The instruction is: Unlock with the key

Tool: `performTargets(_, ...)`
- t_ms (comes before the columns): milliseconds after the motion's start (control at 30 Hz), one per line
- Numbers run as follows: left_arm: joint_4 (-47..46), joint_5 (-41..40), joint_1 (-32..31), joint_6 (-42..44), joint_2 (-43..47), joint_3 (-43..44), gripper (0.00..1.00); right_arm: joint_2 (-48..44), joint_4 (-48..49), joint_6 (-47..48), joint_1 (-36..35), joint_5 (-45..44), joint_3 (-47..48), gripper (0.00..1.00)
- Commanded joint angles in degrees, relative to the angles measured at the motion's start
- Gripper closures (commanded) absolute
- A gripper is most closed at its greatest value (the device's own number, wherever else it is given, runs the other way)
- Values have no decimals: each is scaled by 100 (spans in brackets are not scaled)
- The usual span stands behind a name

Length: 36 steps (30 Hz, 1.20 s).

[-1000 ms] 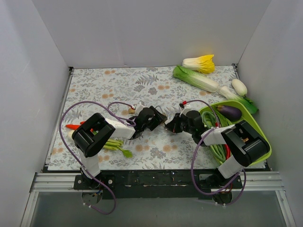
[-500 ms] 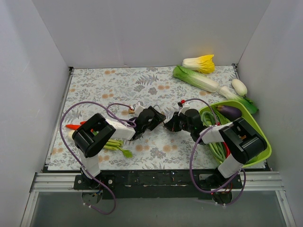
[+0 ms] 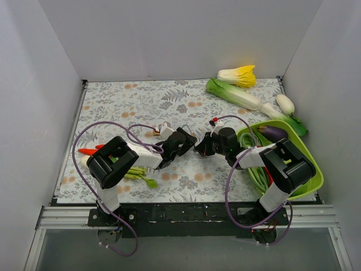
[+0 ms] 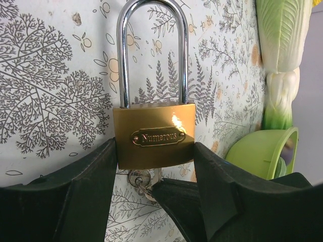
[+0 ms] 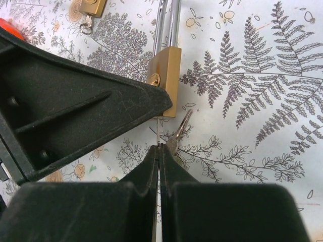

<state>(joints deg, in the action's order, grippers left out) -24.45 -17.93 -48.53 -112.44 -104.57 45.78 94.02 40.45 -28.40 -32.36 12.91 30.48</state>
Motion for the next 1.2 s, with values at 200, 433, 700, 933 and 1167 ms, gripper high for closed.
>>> performTargets(200, 423, 1872, -947, 91, 385, 45, 100, -129, 1457, 388, 72, -754, 714, 99)
performTargets(433, 608, 1644, -1009, 135, 499, -34, 100, -253, 1677, 371, 89, -834, 591, 99)
performTargets(700, 555, 1600, -1053, 108, 552, 45, 100, -147, 1958, 186, 89, -702, 406, 99)
performTargets(933, 1258, 924, -948, 592, 1035, 247, 79, -244, 2002, 169, 89, -667, 116, 99)
performTargets(1167, 1539, 853, -535, 654, 1352, 151, 29, -349, 2090, 133, 98, -561, -138, 99)
